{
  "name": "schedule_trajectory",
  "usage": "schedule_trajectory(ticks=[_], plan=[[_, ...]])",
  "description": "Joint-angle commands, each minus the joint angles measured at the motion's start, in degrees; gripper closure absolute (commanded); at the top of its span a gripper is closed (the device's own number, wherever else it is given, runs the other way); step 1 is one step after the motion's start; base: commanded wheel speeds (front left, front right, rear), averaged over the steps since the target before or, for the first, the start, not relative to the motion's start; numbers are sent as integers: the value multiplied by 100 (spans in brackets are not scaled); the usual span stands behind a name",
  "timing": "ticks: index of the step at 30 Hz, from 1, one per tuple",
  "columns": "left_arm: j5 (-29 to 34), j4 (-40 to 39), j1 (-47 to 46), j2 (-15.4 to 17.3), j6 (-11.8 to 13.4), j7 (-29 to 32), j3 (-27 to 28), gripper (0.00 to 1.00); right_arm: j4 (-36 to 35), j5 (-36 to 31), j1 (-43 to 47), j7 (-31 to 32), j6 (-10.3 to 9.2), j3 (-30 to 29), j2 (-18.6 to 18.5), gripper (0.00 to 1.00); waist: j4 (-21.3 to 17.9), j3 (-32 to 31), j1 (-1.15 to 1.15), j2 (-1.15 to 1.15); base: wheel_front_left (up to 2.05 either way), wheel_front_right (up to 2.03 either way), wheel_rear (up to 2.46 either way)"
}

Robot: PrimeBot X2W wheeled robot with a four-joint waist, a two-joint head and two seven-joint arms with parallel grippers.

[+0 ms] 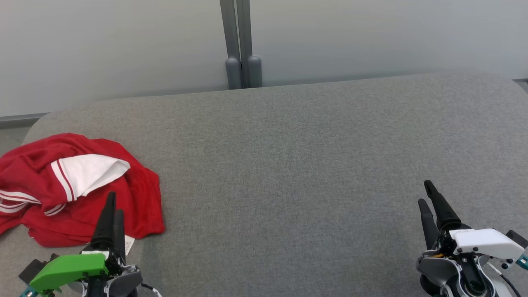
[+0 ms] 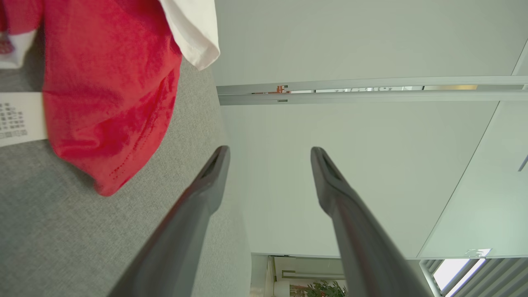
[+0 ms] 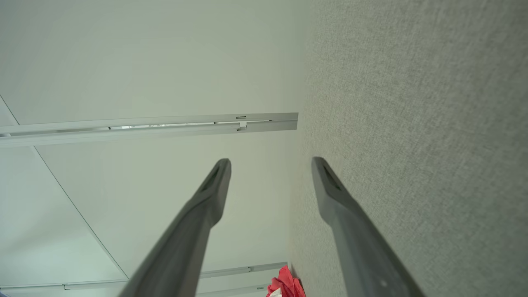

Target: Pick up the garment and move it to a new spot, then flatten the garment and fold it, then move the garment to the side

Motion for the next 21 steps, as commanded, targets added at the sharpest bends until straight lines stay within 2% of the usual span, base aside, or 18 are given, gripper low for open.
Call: schedule_trajectory(ticks=[1,8,21], plan=[[137,-128,-49,33,-8,-71,-50,0,-144,-196,-64,-85,1,23,-31,0,5,-1,0,0,0,0,0],[699,-185,23,37,-10,-255,-119,0,-383,-1155,10,-268,2,54,-34,0,36,-15,0,0,0,0,0],[2713,-229,198,70,15,-567,-253,0,-664,-3227,184,-582,2,204,-53,0,84,-72,0,0,0,0,0]])
